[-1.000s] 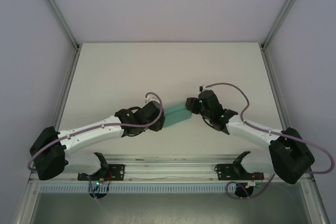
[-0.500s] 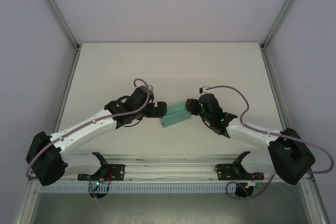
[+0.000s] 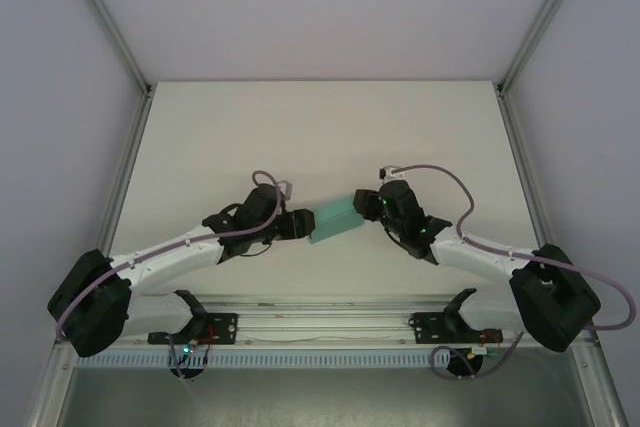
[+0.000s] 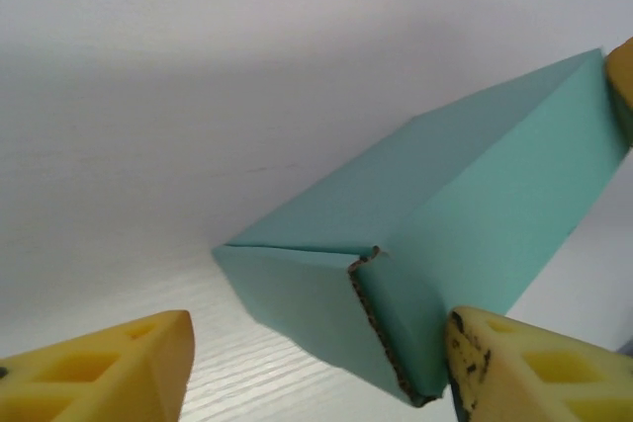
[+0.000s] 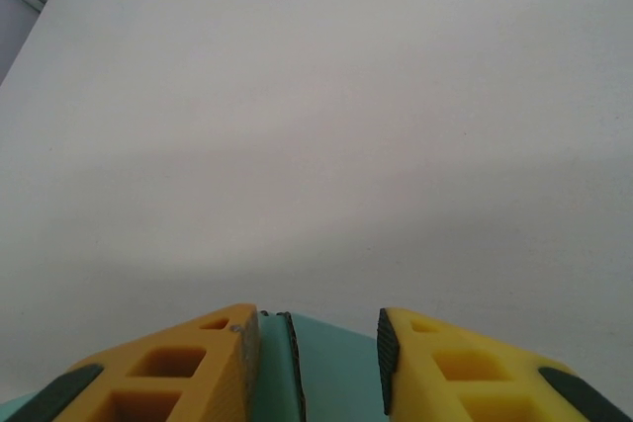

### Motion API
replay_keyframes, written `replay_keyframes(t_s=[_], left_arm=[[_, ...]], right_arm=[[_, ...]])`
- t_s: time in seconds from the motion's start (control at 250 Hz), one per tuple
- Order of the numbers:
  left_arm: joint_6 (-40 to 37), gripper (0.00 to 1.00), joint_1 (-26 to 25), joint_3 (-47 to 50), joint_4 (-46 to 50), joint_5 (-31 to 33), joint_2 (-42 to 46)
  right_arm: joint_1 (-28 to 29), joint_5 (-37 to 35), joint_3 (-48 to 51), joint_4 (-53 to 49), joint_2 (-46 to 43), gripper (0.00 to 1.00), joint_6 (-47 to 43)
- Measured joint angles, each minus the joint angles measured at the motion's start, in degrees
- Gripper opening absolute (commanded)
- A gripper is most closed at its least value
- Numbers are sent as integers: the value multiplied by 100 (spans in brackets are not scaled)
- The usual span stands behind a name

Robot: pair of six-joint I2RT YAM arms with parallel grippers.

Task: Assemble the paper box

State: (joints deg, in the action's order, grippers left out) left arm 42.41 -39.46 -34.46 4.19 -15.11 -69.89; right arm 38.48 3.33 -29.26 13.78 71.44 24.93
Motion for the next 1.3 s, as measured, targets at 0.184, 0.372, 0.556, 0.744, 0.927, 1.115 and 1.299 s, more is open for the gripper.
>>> replay_keyframes(t_s=[0.184,0.372,0.556,0.744,0.927,1.115,1.299], left_arm=[[310,32,57,389,-896,-293,15],[656,12,109,675,-1547,-446,-15],[785,8,151,726,-1823,-487,-90],[761,19,151,660,-1790,-507,-149],[535,40,142,129,-918,-348,-205],[101,71,122,-573,533,339,-280],[-319,100,122,-1147,1322,848,-275]], right_arm=[[-4,144,46,380,203,19,11],[-44,240,411,1187,234,9,-63],[-107,310,577,1519,221,4,-273],[-109,306,793,1827,140,6,-466],[-107,289,588,1445,9,15,-566],[-35,225,-92,-107,-149,34,-721],[37,125,-789,-1331,-286,63,-968]])
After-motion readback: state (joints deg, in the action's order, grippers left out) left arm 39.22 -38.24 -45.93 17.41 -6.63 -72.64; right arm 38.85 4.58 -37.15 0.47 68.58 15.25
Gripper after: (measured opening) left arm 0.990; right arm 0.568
